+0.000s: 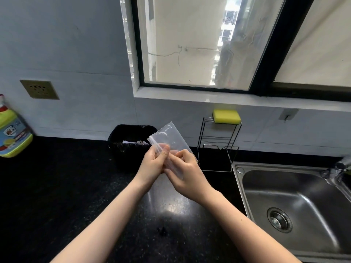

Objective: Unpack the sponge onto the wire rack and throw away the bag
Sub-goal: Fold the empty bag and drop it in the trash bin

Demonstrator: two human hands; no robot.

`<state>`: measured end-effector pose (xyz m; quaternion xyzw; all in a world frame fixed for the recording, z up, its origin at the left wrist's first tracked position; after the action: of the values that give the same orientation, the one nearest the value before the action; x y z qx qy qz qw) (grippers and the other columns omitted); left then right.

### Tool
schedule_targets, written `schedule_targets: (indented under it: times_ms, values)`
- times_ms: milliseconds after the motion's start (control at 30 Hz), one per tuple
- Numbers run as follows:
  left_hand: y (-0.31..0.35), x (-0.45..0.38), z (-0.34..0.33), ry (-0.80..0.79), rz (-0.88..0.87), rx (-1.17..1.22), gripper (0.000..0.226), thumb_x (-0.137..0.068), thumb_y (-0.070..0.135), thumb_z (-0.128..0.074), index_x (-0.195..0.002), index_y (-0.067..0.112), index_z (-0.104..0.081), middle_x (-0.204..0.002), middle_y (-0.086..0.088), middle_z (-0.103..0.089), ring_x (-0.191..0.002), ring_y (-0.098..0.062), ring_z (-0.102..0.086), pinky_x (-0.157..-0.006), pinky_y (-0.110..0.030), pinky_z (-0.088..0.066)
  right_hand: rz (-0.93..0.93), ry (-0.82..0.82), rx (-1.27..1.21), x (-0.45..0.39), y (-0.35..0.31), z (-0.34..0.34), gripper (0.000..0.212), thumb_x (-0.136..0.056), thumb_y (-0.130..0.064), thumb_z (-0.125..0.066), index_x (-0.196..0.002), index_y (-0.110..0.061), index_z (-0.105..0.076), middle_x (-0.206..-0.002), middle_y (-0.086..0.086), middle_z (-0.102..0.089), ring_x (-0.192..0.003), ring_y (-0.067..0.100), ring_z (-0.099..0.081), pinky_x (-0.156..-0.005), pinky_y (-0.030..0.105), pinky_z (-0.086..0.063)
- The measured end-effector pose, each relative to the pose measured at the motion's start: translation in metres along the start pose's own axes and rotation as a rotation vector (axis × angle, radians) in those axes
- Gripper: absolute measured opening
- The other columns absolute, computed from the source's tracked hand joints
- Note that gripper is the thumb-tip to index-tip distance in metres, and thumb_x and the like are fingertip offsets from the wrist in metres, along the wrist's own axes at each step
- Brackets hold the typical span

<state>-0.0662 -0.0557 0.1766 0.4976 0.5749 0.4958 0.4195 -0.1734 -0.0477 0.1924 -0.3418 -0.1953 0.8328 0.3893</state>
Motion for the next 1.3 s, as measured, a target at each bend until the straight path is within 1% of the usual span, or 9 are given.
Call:
schedule_targets:
  times_ms: [267, 333, 433, 533, 633, 733, 867, 1100, 1300]
  values:
    - [-0.001, -0.003, 0.015, 0.002, 0.045, -0.103, 0.011, -0.089, 0.003, -0.052, -0.096, 0.01, -0.055, -0.075, -0.001, -0.076, -0.043, -0.002, -0.053, -0.042, -0.015, -0.042, -0.224, 0.179, -0.084, -0.001, 0.033, 0.025, 0.039, -0.076, -0.036, -0.069, -0.111, -0.02, -0.061, -0.108, 0.0, -0.045, -0.104, 0.015, -0.043, -0.091, 0.021, -0.036]
    - [-0.001, -0.003, 0.016, -0.067, 0.045, -0.171, 0.011, -0.091, 0.004, -0.049, -0.097, 0.009, -0.056, -0.069, 0.0, -0.075, -0.05, -0.003, -0.059, -0.049, -0.017, -0.045, -0.328, 0.139, -0.154, -0.003, 0.045, 0.027, 0.048, -0.073, -0.037, -0.072, -0.115, -0.019, -0.057, -0.106, 0.0, -0.05, -0.095, 0.009, -0.046, -0.083, 0.017, -0.039]
    - [-0.005, -0.004, 0.02, -0.147, 0.052, -0.248, 0.011, -0.088, 0.017, -0.052, -0.091, 0.016, -0.062, -0.08, -0.01, -0.077, -0.077, -0.022, -0.066, -0.076, -0.04, -0.052, -0.427, -0.051, -0.474, -0.004, 0.05, 0.014, 0.023, -0.081, -0.025, -0.071, -0.099, -0.012, -0.065, -0.083, -0.001, -0.064, -0.066, 0.001, -0.056, -0.062, 0.014, -0.045]
    - [-0.009, -0.004, 0.024, -0.143, 0.046, -0.315, 0.016, -0.088, 0.028, -0.054, -0.094, 0.02, -0.066, -0.09, -0.023, -0.072, -0.08, -0.03, -0.059, -0.079, -0.052, -0.049, -0.483, -0.108, -0.664, -0.001, 0.052, 0.003, 0.008, -0.084, -0.015, -0.068, -0.081, -0.009, -0.064, -0.068, -0.005, -0.064, -0.059, 0.001, -0.058, -0.057, 0.014, -0.046]
    - [-0.013, -0.002, 0.025, -0.126, 0.068, -0.32, 0.031, -0.082, 0.041, -0.06, -0.099, 0.015, -0.067, -0.091, -0.02, -0.068, -0.078, -0.026, -0.059, -0.072, -0.042, -0.049, -0.516, -0.074, -0.692, -0.002, 0.056, -0.002, 0.014, -0.084, -0.012, -0.067, -0.072, -0.013, -0.06, -0.057, -0.01, -0.058, -0.05, -0.001, -0.052, -0.049, 0.012, -0.042]
    - [-0.026, 0.003, 0.025, -0.17, 0.129, -0.309, 0.018, -0.087, 0.025, -0.062, -0.099, 0.013, -0.066, -0.08, -0.005, -0.072, -0.07, -0.014, -0.065, -0.054, -0.021, -0.047, -0.54, -0.029, -0.722, -0.003, 0.058, -0.002, 0.016, -0.085, -0.01, -0.065, -0.07, -0.013, -0.059, -0.057, -0.008, -0.056, -0.047, -0.003, -0.049, -0.044, 0.01, -0.037]
    - [-0.041, 0.002, 0.043, -0.15, 0.168, -0.296, 0.006, -0.087, 0.02, -0.063, -0.083, 0.019, -0.068, -0.07, 0.002, -0.067, -0.063, -0.012, -0.063, -0.053, -0.021, -0.046, -0.576, -0.053, -0.797, -0.001, 0.058, -0.008, 0.012, -0.087, -0.009, -0.062, -0.076, -0.008, -0.057, -0.051, -0.008, -0.054, -0.038, 0.001, -0.042, -0.038, 0.011, -0.032]
    - [-0.026, -0.034, 0.11, 0.083, 0.005, -0.774, 0.011, -0.085, 0.033, -0.062, -0.079, 0.025, -0.068, -0.072, 0.001, -0.071, -0.066, -0.009, -0.06, -0.069, -0.029, -0.047, -0.675, -0.04, -0.698, 0.007, 0.079, -0.016, 0.005, -0.088, -0.012, -0.06, -0.084, -0.01, -0.062, -0.062, 0.006, -0.059, -0.039, 0.006, -0.044, -0.037, 0.014, -0.034]
    - [0.01, -0.093, 0.136, 0.14, -0.159, -1.137, 0.017, -0.088, 0.028, -0.056, -0.099, 0.025, -0.068, -0.095, -0.008, -0.071, -0.091, -0.031, -0.065, -0.078, -0.036, -0.051, -0.697, -0.026, -0.672, 0.014, 0.098, -0.015, 0.007, -0.089, -0.011, -0.059, -0.087, -0.005, -0.063, -0.061, 0.005, -0.06, -0.04, 0.008, -0.044, -0.037, 0.016, -0.033]
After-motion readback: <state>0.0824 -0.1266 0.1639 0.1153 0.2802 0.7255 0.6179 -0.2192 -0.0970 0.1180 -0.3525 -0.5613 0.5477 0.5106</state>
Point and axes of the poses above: each hand's wrist, its own x-axis away from the middle knuckle, its own z-axis out of the back of the hand, y = z × x, the point moved 8 cm from there along -x, towards the middle knuckle
